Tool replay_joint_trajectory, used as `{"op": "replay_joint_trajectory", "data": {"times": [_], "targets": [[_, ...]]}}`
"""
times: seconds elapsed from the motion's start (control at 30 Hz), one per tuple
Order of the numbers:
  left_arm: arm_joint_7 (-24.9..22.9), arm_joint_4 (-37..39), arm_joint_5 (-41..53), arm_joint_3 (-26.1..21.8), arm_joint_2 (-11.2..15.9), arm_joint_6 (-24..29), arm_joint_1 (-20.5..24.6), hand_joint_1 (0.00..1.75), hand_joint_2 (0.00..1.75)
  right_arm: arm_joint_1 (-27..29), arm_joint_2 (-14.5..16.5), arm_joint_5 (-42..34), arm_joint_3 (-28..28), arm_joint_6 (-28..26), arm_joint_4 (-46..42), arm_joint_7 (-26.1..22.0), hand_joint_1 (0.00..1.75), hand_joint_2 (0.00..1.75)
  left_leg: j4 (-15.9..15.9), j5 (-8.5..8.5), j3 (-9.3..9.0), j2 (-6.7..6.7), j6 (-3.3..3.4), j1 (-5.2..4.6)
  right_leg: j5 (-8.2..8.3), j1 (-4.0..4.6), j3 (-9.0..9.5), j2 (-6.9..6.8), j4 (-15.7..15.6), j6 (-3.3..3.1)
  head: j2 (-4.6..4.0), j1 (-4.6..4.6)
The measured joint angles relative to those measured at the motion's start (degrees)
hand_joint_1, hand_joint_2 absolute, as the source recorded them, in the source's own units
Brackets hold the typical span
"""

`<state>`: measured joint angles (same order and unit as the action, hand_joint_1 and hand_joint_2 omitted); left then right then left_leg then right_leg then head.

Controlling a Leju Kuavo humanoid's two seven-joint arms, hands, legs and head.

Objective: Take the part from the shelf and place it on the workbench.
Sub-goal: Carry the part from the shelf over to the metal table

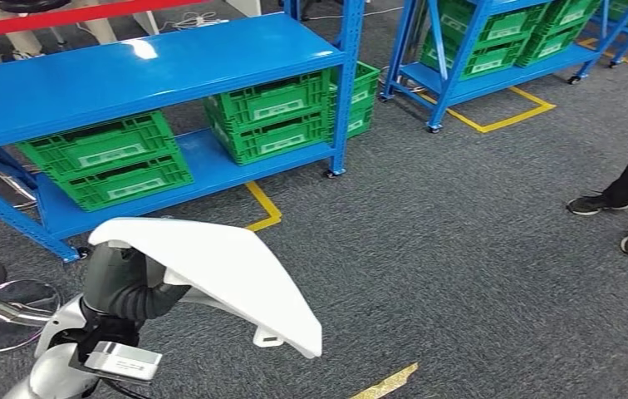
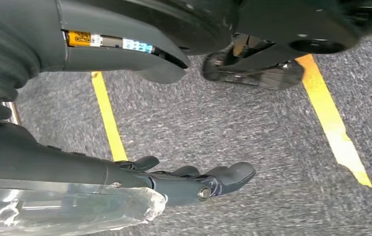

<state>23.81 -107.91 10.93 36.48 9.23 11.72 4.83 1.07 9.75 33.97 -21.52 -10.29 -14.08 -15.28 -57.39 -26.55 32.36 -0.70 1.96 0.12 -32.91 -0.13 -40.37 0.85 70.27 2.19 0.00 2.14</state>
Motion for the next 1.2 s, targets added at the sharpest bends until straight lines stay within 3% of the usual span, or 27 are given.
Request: {"op": "replay_joint_trajectory", "data": {"times": [0.03,0.07,0.1,0.13,0.2,0.23,0.27,0.33,0.4,0.47,0.53,0.57,0.63,0.7,0.77,0.83,0.87,0.93,1.0,1.07,1.1,1.13,1.2], "targets": [[0.0,0.0,0.0,0.0,0.0,0.0,-0.2,1.75,1.75,0.0,0.0,0.0,0.0,0.0,0.0,0.0,0.0,1.75,0.0,-0.02,0.04,-0.74,0.03,-0.08,-0.94,-0.05,-1.21,-0.29,2.8,0.13,0.0,-0.01],[0.0,0.0,0.0,-0.1,0.0,0.0,-0.4,1.75,1.75,0.0,0.0,0.0,-0.1,0.0,0.0,0.0,0.0,1.75,0.0,-0.03,0.06,-1.42,0.04,-0.12,-0.81,-0.06,-1.42,-0.44,3.6,0.21,0.0,-0.01],[0.0,0.0,0.1,-0.1,0.0,0.0,-0.5,1.75,1.75,0.1,0.0,0.0,-0.1,0.0,0.0,0.0,0.0,1.75,0.0,-0.03,0.06,-2.04,0.02,-0.14,0.35,-0.07,-0.38,-0.67,2.0,0.23,0.0,0.01],[0.0,0.0,0.1,-0.1,0.0,0.0,-0.6,1.75,1.75,0.1,0.0,0.0,-0.1,0.0,0.0,0.0,0.0,1.75,0.0,-0.06,0.01,-2.6,-0.01,-0.16,2.11,-0.05,1.72,-1.23,-1.5,0.18,0.0,0.0],[0.0,0.0,0.2,-0.3,0.0,0.0,-0.7,1.75,1.75,0.0,0.0,0.0,-0.2,0.0,0.0,-0.1,0.0,1.75,-0.1,-0.2,-0.08,-3.54,-0.27,-0.42,4.61,0.14,6.25,-3.56,-9.4,-0.21,0.0,0.01],[0.0,0.0,0.2,-0.3,0.0,0.0,-0.8,1.75,1.75,-0.1,0.0,0.0,-0.2,0.0,0.0,-0.1,0.0,1.75,-0.2,-0.25,-0.1,-3.95,-0.5,-0.6,5.08,0.27,7.53,-4.3,-11.7,-0.52,0.0,-0.05],[0.0,0.0,0.3,-0.4,0.0,0.0,-0.8,1.75,1.75,-0.2,0.0,0.0,-0.2,0.0,0.0,-0.2,0.0,1.75,-0.3,-0.28,-0.11,-4.38,-0.73,-0.75,5.11,0.42,7.98,-4.57,-12.6,-0.87,0.0,-0.11],[0.0,0.0,0.4,-0.4,0.0,0.0,-0.9,1.75,1.75,-0.1,0.0,0.0,-0.2,-0.1,0.0,-0.2,0.0,1.75,-0.3,-0.33,-0.16,-5.12,-1.27,-0.75,5.43,0.49,7.86,-3.44,-12.7,-1.62,0.0,-0.2],[0.0,0.0,0.4,-0.5,0.0,0.0,-0.9,1.75,1.75,0.0,0.0,0.0,-0.2,-0.1,0.0,-0.3,0.0,1.75,-1.8,-1.7,0.28,-3.51,-1.97,-0.49,5.81,0.27,7.89,-2.38,-13.0,-2.31,0.0,-0.32],[0.0,0.0,0.4,-0.7,0.0,0.1,-1.2,1.75,1.75,-0.1,0.0,0.0,-0.2,-0.1,0.0,-0.3,0.0,1.75,-7.5,-5.25,2.67,-0.77,-2.49,-0.2,6.08,0.08,7.91,-1.16,-13.1,-2.78,0.0,-0.51],[0.1,0.0,0.5,-0.9,0.1,0.1,-1.8,1.75,1.75,-0.1,0.0,0.0,-0.2,-0.1,0.0,-0.3,0.0,1.75,-14.5,-8.12,5.88,0.13,-2.6,-0.09,6.18,0.12,7.82,0.21,-13.1,-2.96,0.0,-0.55],[0.1,0.0,0.5,-1.0,0.1,0.1,-2.0,1.75,1.75,-0.1,0.0,0.0,-0.2,-0.2,0.0,-0.3,0.0,1.75,-16.0,-8.07,6.65,0.21,-2.57,-0.08,6.2,0.13,7.8,0.94,-13.1,-2.99,0.0,-0.56],[0.1,0.0,0.5,-1.0,0.1,0.2,-2.3,1.75,1.75,0.1,-0.1,0.0,-0.2,-0.2,0.0,-0.3,0.0,1.75,-13.0,-4.93,5.32,0.56,-2.31,-0.07,6.24,0.14,7.86,2.36,-13.0,-2.96,0.0,-0.54],[0.1,0.0,0.5,-1.2,0.0,0.4,-2.7,1.75,1.75,0.0,0.0,0.0,-0.2,-0.2,0.0,-0.3,0.0,1.75,-5.8,-1.12,1.99,2.56,-1.83,0.03,6.24,0.15,7.82,3.7,-12.8,-2.75,0.0,-0.53],[0.1,0.0,0.5,-1.3,-0.2,0.7,-3.1,1.75,1.75,0.0,0.0,-0.1,-0.2,-0.3,0.0,-0.3,0.0,1.75,-1.3,-0.13,0.07,4.3,-1.54,0.09,6.36,0.08,7.31,4.82,-12.6,-2.18,0.0,-0.5],[0.1,0.0,0.4,-1.4,-0.4,0.9,-3.6,1.75,1.75,0.2,0.0,-0.1,-0.2,-0.3,0.0,-0.3,0.0,1.75,-0.5,-0.38,-0.13,3.93,-1.26,0.05,6.62,-0.09,6.65,5.79,-12.7,-1.4,0.0,-0.5],[0.2,0.0,0.4,-1.4,-0.6,0.9,-3.8,1.75,1.75,0.4,0.0,-0.1,-0.2,-0.4,0.0,-0.3,0.0,1.75,-0.2,-0.21,-0.17,3.36,-0.98,0.09,6.5,-0.1,6.35,5.56,-12.5,-1.1,0.0,-0.48],[0.4,0.0,0.1,-1.4,-1.1,0.9,-4.1,1.75,1.75,0.5,0.0,-0.1,-0.2,-0.5,0.0,-0.3,0.0,1.75,0.3,0.09,-0.33,2.08,-0.41,0.25,4.55,0.03,4.69,3.22,-9.6,-0.56,0.0,-0.15],[0.6,0.0,-0.5,-1.5,-1.3,0.7,-4.8,1.75,1.75,0.3,0.0,-0.1,-0.3,-0.5,0.0,-0.3,0.0,1.75,0.4,0.09,-0.34,0.6,-0.11,0.13,0.86,-0.02,1.39,0.47,-2.6,-0.12,0.0,0.14],[0.8,0.0,-1.2,-1.6,-1.4,0.3,-5.4,1.75,1.75,0.2,0.0,-0.1,-0.3,-0.5,0.0,-0.3,0.0,1.75,0.4,0.03,-0.3,-0.89,-0.03,0.02,-1.0,-0.17,-1.17,-0.3,2.8,0.24,0.0,0.16],[0.9,0.0,-1.4,-1.7,-1.5,0.2,-5.5,1.75,1.75,0.3,0.0,-0.1,-0.3,-0.5,0.0,-0.3,0.0,1.75,0.4,0.0,-0.29,-1.53,-0.06,0.02,-0.43,-0.23,-1.04,-0.49,2.8,0.35,0.0,0.18],[0.9,0.0,-1.6,-1.7,-1.6,0.0,-5.7,1.75,1.75,0.4,0.0,-0.1,-0.3,-0.5,0.0,-0.3,0.0,1.75,0.4,-0.05,-0.32,-2.1,-0.12,0.02,1.06,-0.29,0.27,-0.81,0.5,0.39,0.0,0.17],[0.9,0.0,-1.9,-1.8,-1.7,-0.2,-5.8,1.75,1.75,0.4,0.0,-0.1,-0.3,-0.5,0.0,-0.3,0.0,1.75,0.3,-0.25,-0.46,-3.09,-0.45,-0.18,4.24,-0.21,4.67,-2.82,-7.3,0.26,0.0,0.22]]}}
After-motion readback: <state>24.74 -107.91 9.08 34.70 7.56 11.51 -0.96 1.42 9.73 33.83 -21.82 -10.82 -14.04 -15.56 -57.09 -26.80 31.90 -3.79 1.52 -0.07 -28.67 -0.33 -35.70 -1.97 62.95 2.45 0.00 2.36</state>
